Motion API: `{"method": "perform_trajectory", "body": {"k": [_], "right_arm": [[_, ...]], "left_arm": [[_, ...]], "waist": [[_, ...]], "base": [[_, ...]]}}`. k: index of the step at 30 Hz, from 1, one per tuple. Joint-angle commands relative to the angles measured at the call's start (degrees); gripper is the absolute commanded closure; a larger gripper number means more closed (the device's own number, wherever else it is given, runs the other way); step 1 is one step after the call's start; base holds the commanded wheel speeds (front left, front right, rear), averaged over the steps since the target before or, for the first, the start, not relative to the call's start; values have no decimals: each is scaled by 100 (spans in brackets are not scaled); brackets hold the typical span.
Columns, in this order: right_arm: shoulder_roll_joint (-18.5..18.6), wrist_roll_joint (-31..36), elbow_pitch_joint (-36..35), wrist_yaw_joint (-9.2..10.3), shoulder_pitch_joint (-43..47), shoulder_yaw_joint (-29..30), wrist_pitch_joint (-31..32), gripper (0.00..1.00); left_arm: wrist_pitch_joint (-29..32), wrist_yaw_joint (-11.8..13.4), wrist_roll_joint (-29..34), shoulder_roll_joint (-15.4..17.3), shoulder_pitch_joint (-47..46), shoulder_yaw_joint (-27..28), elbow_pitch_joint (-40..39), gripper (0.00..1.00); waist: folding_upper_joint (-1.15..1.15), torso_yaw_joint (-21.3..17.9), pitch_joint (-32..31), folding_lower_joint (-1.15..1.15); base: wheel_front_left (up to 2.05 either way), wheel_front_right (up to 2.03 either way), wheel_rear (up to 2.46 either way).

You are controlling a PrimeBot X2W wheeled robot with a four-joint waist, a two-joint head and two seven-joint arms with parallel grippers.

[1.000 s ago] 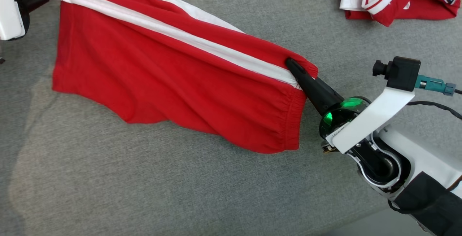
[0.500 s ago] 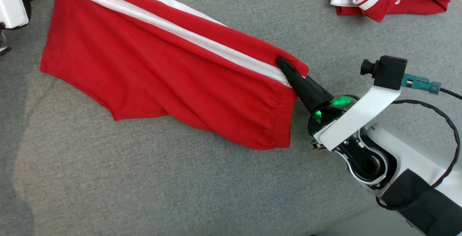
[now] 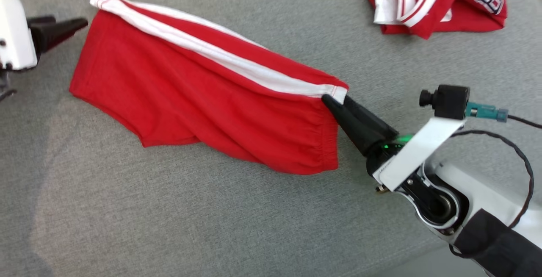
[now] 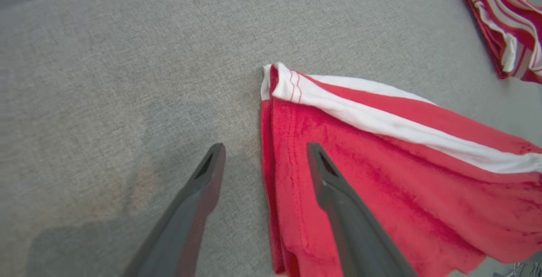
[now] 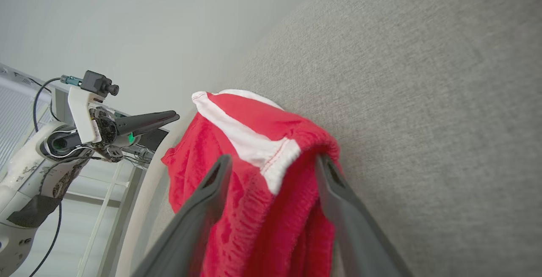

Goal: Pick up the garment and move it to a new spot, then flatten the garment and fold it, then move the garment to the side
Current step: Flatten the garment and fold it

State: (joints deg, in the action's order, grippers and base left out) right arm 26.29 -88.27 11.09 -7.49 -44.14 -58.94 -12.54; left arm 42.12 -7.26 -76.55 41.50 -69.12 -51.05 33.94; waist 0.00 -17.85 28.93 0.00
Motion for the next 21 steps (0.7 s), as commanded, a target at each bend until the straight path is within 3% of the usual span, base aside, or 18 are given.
{"method": "perform_trajectory", "body": {"k": [1,13,21], "right_arm": [[94,-58,12,-1,102,-19,42,0],[696,50,-442,-1,530,177,-133,0],[847,380,-829,-1,908,640,-265,0]], "left_arm": [[29,-32,-52,58,126,-37,-27,0],[369,-32,-121,512,533,-275,-321,0],[471,-33,-100,638,621,-360,-251,0]], "waist": [[0,-65,-173,0],[0,-427,-284,0],[0,-713,-116,0]], "base": [[0,0,0],[0,0,0],[0,0,0]]}}
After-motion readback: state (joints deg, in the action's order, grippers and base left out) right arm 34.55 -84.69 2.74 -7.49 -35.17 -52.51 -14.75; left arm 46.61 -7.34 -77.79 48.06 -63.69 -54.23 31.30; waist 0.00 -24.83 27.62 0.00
